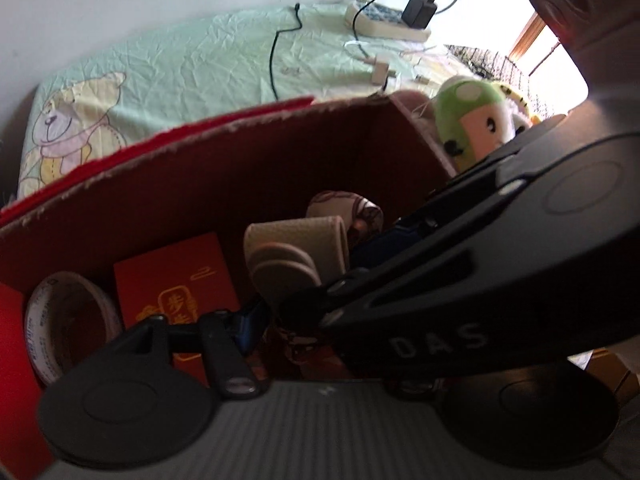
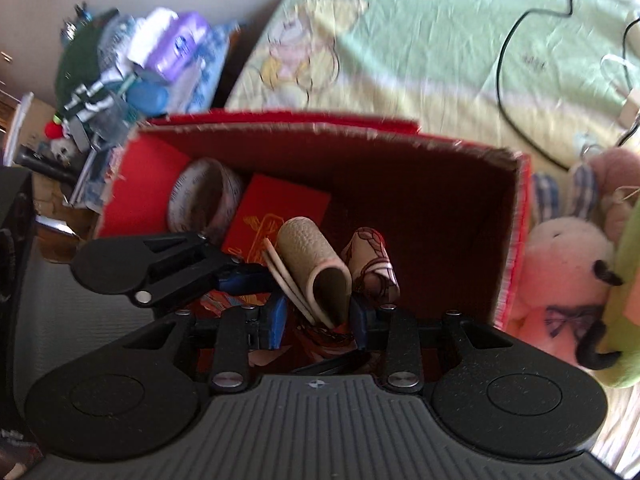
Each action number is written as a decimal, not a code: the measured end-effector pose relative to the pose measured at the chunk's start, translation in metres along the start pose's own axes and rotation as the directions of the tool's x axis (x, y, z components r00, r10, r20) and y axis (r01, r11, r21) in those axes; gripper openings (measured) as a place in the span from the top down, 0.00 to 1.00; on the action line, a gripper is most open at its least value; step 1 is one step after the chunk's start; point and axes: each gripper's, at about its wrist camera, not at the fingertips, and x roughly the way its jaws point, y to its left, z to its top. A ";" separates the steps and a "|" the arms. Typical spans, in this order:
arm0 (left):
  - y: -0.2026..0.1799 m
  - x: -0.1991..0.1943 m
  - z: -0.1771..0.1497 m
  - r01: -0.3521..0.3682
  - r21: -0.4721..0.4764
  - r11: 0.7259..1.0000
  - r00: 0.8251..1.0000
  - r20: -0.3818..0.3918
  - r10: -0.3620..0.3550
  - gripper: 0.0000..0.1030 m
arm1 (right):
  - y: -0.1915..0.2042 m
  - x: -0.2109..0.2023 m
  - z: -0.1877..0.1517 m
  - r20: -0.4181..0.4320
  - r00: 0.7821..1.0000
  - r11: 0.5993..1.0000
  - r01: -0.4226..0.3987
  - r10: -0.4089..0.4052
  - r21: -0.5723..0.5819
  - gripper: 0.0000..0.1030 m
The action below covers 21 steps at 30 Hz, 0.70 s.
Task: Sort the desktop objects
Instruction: 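Lower the beige strap into the box beside the red carton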
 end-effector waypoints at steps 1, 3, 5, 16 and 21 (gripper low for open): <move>0.003 0.001 0.001 -0.006 0.000 1.000 1.000 -0.007 0.006 0.41 | 0.002 0.003 0.002 -0.004 1.000 1.000 -0.003 0.003 0.000 0.66; 0.011 0.003 0.003 0.000 -0.017 1.000 1.000 -0.026 -0.001 0.41 | 0.003 0.008 0.005 -0.014 1.000 1.000 -0.010 0.010 0.012 0.66; 0.017 0.006 0.007 0.004 -0.038 0.999 0.999 -0.047 -0.006 0.41 | 0.004 0.013 0.010 -0.023 1.000 1.000 -0.005 0.006 0.019 0.66; 0.020 0.015 0.008 -0.079 -0.071 0.994 0.995 -0.061 0.075 0.39 | -0.007 0.035 0.008 -0.006 1.000 0.998 0.019 -0.018 0.064 0.62; 0.012 0.018 0.007 -0.147 -0.036 0.988 0.988 -0.061 0.145 0.39 | -0.008 0.038 0.003 0.043 0.999 0.999 0.025 -0.027 0.036 0.57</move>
